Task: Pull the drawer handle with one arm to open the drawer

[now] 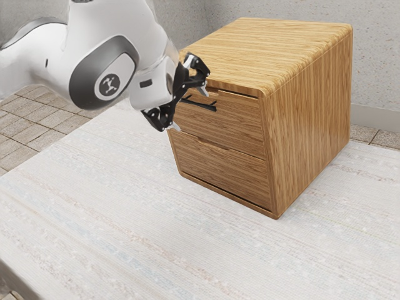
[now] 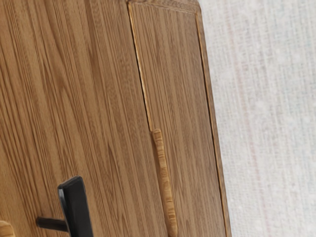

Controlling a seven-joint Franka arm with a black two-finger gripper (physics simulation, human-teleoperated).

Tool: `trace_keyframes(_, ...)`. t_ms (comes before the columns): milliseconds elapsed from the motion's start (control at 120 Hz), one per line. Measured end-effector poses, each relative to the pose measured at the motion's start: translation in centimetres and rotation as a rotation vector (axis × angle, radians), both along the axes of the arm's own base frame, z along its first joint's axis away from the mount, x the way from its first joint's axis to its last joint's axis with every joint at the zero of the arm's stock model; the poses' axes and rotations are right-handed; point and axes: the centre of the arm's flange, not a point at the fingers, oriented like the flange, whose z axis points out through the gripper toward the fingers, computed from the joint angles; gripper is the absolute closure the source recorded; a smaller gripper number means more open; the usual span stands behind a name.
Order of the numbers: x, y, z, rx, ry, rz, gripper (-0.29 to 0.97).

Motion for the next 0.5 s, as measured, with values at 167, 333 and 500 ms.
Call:
trace_keyframes(167,1.0,-1.0,-1.0,0.003,0.002,-0.025,0.02)
trace_keyframes(333,1.0,-1.1,-0.9,0.005,-0.006,-0.034,0.02)
trace_keyframes(500,1.1,-0.9,-0.9,0.007,-0.009,-0.034,0.02)
